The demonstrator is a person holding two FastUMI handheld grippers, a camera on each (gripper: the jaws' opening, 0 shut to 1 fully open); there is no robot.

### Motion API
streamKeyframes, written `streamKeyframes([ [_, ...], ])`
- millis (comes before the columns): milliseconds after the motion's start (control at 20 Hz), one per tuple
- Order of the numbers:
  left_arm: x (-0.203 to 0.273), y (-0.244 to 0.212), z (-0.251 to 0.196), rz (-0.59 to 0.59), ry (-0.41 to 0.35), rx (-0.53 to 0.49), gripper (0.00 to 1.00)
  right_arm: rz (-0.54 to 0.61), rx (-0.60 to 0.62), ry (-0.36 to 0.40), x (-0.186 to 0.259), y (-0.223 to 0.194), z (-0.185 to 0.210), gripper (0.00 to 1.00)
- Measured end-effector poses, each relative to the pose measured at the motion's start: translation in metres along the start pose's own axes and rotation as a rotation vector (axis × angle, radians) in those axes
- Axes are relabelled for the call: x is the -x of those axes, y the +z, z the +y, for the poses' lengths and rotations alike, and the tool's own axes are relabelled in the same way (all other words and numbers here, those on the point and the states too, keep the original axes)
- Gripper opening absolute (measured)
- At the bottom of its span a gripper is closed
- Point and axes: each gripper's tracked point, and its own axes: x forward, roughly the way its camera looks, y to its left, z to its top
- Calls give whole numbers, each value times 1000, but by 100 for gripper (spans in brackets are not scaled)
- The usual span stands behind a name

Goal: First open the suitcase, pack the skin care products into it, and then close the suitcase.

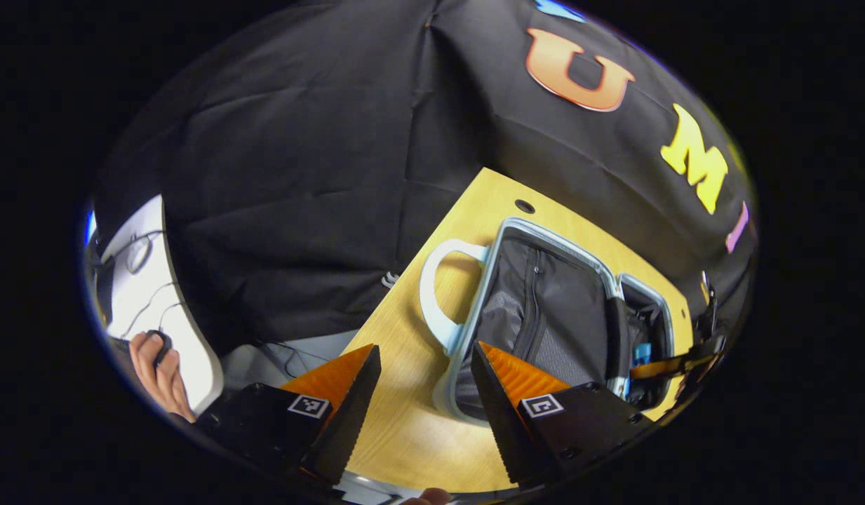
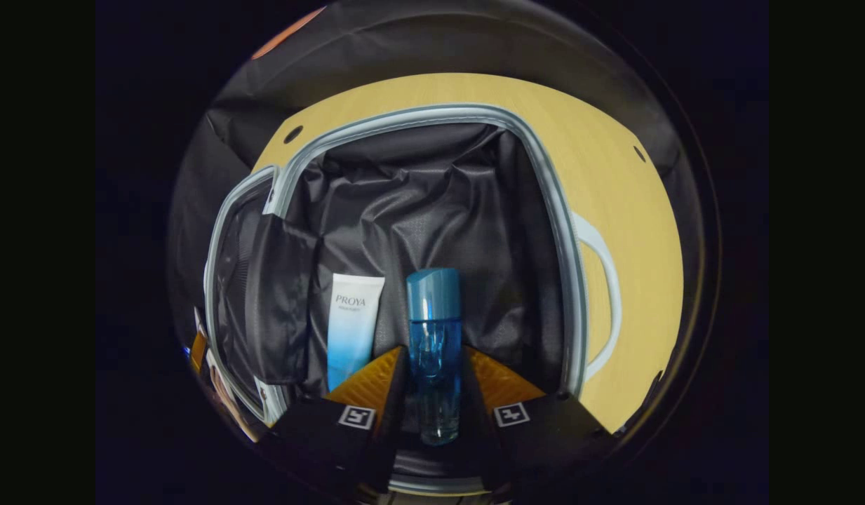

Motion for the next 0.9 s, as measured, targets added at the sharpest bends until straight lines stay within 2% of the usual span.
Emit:
streamKeyframes([
  [100, -10, 1, -4, 20, -33, 79, 87, -17, -5, 3, 6, 2, 0, 60],
  [200, -22, 4, -7, 32, -57, 162, 87, -43, -1, 61, 20, 4, 12, 69],
  [250, -26, 5, -13, 30, -87, 208, 87, -55, 29, 81, 30, 4, 17, 78],
  [300, -30, 6, -15, 32, -105, 248, 87, -82, 63, 97, 41, 7, 21, 75],
  [350, -38, 9, -16, 29, -123, 285, 87, -118, 97, 116, 54, 11, 26, 81],
  [400, -44, 9, -17, 32, -137, 316, 87, -156, 132, 123, 69, 16, 29, 81],
  [450, -48, 9, -20, 37, -163, 341, 98, -197, 161, 134, 84, 21, 32, 78],
  [500, -53, 11, -24, 27, -190, 368, 86, -233, 185, 144, 100, 24, 35, 81],
  [550, -58, 15, -25, 23, -211, 391, 86, -265, 199, 162, 117, 26, 38, 81],
  [600, -59, 18, -26, 19, -243, 416, 95, -289, 217, 176, 132, 25, 39, 81],
  [650, -60, 21, -26, 17, -264, 435, 85, -310, 235, 179, 146, 26, 37, 81],
  [700, -62, 23, -26, 7, -294, 456, 83, -330, 246, 186, 158, 25, 34, 79],
  [750, -65, 25, -26, 0, -323, 483, 83, -343, 250, 196, 170, 23, 33, 81],
  [800, -68, 26, -28, -1, -349, 515, 66, -353, 253, 189, 176, 20, 30, 79],
  [850, -69, 26, -29, 1, -375, 553, 76, -367, 247, 183, 182, 20, 24, 81],
  [900, -70, 27, -32, -2, -405, 596, 74, -374, 237, 184, 188, 18, 20, 81],
])
